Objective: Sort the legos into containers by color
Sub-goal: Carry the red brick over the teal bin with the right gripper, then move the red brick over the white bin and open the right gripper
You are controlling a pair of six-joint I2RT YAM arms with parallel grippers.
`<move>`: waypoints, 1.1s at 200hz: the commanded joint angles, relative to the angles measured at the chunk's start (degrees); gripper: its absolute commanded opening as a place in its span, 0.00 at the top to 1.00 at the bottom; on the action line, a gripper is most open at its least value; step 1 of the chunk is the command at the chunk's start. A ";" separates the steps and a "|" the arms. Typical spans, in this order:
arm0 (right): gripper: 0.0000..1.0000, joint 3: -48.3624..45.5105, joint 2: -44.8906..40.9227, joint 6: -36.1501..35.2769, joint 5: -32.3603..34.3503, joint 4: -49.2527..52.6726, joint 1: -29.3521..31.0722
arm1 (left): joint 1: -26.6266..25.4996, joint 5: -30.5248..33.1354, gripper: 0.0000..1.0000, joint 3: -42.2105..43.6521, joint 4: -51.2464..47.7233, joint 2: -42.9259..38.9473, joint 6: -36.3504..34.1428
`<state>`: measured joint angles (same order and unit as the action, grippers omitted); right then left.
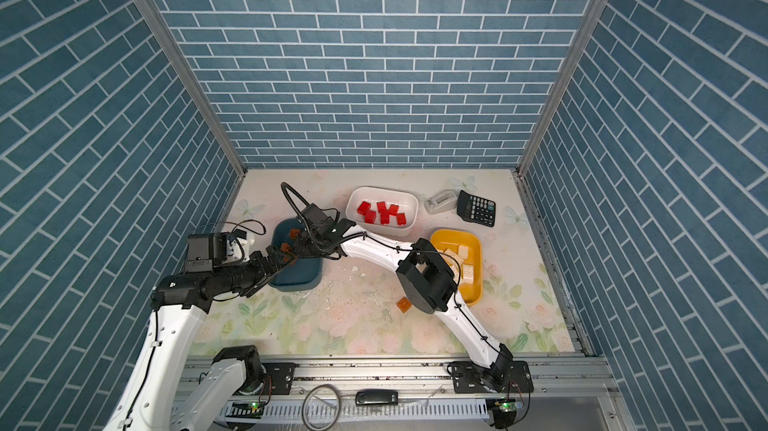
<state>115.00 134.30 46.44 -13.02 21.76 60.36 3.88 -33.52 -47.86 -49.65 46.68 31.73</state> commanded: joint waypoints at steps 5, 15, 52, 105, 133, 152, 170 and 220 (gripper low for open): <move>0.76 -4.38 -7.83 -4.12 2.86 5.82 -0.44 | 0.34 -1.75 0.02 1.39 2.53 0.17 0.91; 0.76 -8.13 -11.86 -5.80 4.70 7.79 -0.81 | 0.34 -2.22 0.03 1.69 3.41 0.16 1.33; 0.75 -22.97 -25.22 -8.16 9.23 10.62 -4.92 | 0.27 -4.37 0.02 2.73 6.49 1.21 2.68; 0.75 -26.53 -31.06 -14.34 12.72 15.55 -13.83 | 0.34 -6.71 0.03 3.11 10.19 2.81 4.62; 0.74 -25.53 -28.90 -17.27 13.59 15.57 -18.48 | 0.34 -7.00 0.03 2.94 10.07 2.72 4.76; 0.74 -23.01 -25.83 -20.31 16.05 16.61 -20.96 | 0.34 -7.16 0.03 3.20 9.79 2.34 4.75; 0.73 -20.58 -23.06 -21.81 16.93 16.36 -23.40 | 0.34 -7.42 0.03 3.28 9.62 2.19 4.75; 0.64 -10.21 -13.56 -23.94 17.73 17.38 -28.28 | 0.34 -7.44 0.03 2.85 9.49 2.71 4.58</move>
<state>100.05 117.16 25.34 3.22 37.19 33.65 3.88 -40.25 -44.86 -40.29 49.45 36.67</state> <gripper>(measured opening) 0.337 0.970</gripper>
